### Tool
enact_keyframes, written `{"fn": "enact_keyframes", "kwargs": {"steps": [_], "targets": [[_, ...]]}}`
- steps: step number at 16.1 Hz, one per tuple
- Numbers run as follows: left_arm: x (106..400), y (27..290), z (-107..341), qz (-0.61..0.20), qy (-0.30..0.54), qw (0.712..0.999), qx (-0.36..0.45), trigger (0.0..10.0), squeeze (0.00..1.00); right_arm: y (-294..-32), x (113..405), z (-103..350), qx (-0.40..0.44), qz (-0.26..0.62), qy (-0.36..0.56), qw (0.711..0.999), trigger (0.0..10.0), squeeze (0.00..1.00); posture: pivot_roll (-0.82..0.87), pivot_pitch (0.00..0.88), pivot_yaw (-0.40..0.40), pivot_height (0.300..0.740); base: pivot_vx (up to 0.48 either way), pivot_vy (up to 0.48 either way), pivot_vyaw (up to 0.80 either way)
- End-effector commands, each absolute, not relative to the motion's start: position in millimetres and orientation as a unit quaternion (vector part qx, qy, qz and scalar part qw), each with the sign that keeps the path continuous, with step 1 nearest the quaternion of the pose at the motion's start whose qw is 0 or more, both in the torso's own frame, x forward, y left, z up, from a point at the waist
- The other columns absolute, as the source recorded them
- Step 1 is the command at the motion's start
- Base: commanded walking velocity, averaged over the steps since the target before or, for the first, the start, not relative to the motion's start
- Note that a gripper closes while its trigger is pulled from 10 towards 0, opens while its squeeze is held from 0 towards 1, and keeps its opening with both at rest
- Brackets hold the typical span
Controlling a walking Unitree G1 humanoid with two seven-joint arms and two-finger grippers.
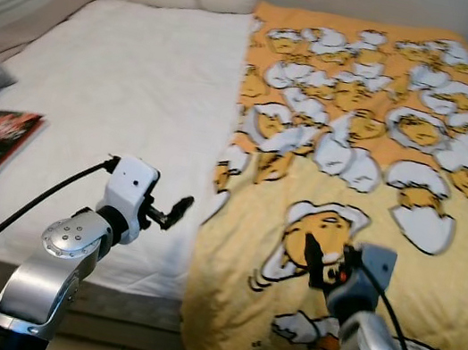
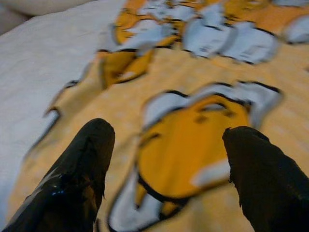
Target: Clean up the room
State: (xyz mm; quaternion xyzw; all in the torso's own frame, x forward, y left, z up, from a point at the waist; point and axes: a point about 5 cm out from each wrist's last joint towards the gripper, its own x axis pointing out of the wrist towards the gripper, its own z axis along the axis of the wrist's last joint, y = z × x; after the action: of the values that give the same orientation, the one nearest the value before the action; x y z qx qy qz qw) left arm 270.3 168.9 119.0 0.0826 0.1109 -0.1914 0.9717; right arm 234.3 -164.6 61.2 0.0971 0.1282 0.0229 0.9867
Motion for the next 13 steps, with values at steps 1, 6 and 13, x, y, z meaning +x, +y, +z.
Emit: {"fn": "enact_keyframes", "kwargs": {"steps": [1,6,13], "targets": [[271.8,174.7,124.1,-0.169,0.101,0.976,0.09,10.0,1.0,-170.2,232.5,64.7,0.104,0.003,0.121,0.987,10.0,0.0,-0.05,0.0,0.099,0.74,0.0,-0.251,0.0],[278.3,183.9,122.7,-0.126,0.101,0.982,0.102,10.0,1.0,-173.0,227.7,62.5,0.099,-0.007,0.127,0.987,10.0,0.0,-0.04,0.0,0.086,0.74,0.0,-0.257,0.0],[268.8,192.5,120.4,-0.093,0.104,0.984,0.108,10.0,1.0,-164.0,221.3,56.6,0.097,-0.003,0.143,0.985,10.0,0.0,0.0,0.0,0.039,0.74,0.0,-0.259,0.0]]}}
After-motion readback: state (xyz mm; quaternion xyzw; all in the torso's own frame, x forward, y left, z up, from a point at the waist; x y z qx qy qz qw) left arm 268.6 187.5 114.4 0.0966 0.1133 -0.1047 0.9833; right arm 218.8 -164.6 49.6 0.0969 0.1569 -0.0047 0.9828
